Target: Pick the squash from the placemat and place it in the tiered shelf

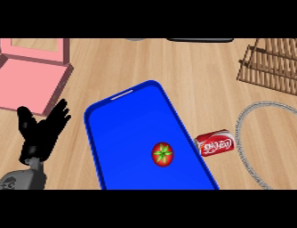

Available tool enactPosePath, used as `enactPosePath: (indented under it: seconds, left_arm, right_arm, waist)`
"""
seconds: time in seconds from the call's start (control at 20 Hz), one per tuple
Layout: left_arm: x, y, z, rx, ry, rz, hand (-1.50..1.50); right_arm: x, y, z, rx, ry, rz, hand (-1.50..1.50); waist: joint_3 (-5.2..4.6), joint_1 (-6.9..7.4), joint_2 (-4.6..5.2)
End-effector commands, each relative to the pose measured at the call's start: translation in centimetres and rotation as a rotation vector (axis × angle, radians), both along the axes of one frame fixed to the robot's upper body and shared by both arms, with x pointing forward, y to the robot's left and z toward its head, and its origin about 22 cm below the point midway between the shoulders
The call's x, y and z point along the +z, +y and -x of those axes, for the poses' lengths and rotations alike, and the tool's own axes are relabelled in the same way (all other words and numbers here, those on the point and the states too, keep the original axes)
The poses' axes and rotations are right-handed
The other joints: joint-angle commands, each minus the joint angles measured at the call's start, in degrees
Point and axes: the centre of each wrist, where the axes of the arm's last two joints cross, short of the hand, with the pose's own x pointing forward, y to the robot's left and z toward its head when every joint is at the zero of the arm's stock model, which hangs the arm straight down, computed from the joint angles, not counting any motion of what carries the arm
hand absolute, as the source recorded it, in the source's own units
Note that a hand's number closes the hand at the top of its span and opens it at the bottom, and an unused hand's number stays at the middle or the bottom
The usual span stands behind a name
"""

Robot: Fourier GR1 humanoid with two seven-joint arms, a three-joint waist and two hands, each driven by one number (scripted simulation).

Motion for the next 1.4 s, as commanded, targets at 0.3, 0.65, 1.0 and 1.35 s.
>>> enactPosePath:
  seconds: [0.3, 0.65, 1.0, 1.35]
  left_arm:
    - [-0.3, -0.2, 0.9, 0.002, 0.036, 0.008, 0.00]
    - [-1.1, 0.0, 0.7, 0.012, 0.042, 0.016, 0.00]
    - [-0.9, 0.2, 1.5, 0.001, 0.035, 0.008, 0.00]
    - [-1.2, 0.0, 1.6, 0.026, 0.043, 0.007, 0.00]
  right_arm:
    - [2.6, -2.3, 2.3, 0.000, -0.200, -0.339, -1.50]
    - [3.5, -5.8, 5.9, -0.268, -0.289, -0.310, -1.50]
    - [2.9, -10.3, 10.9, -0.425, -0.381, -0.441, -1.50]
    - [1.4, -14.5, 16.9, -0.314, -0.367, -0.467, -1.50]
  waist:
    - [-0.23, -0.23, 0.03]
    - [-0.26, -0.42, 0.33]
    - [-0.12, -0.03, 0.36]
    - [-0.04, -1.37, 0.06]
